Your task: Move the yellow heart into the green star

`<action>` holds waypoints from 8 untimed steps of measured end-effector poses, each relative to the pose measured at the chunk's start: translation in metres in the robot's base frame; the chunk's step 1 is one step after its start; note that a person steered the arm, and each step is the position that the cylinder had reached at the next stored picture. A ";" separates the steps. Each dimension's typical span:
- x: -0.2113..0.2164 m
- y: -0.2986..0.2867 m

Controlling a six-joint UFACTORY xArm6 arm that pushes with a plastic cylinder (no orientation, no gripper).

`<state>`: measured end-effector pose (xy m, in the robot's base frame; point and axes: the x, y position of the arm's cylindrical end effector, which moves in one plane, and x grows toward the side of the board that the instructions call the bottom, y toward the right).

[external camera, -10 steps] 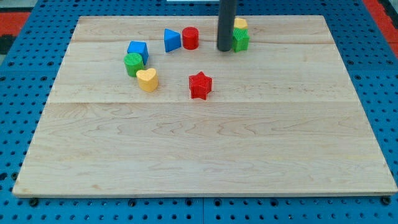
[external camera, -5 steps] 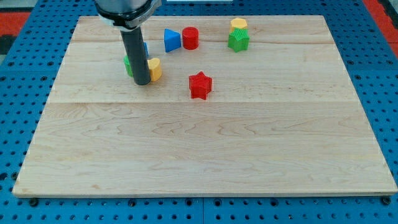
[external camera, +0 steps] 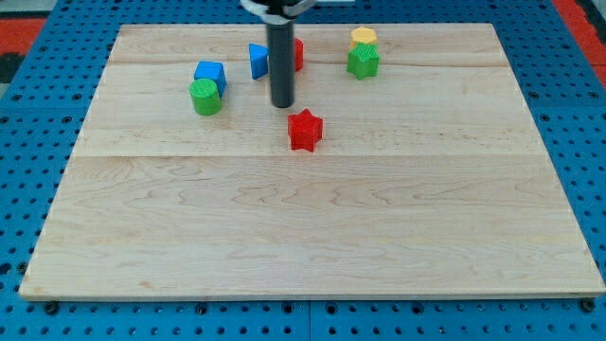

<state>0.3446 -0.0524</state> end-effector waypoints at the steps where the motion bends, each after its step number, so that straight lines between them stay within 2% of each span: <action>1: -0.050 -0.027; 2: -0.059 0.059; 3: -0.050 0.072; 5: 0.003 0.080; 6: -0.032 0.112; 7: -0.024 0.091; 8: 0.016 -0.007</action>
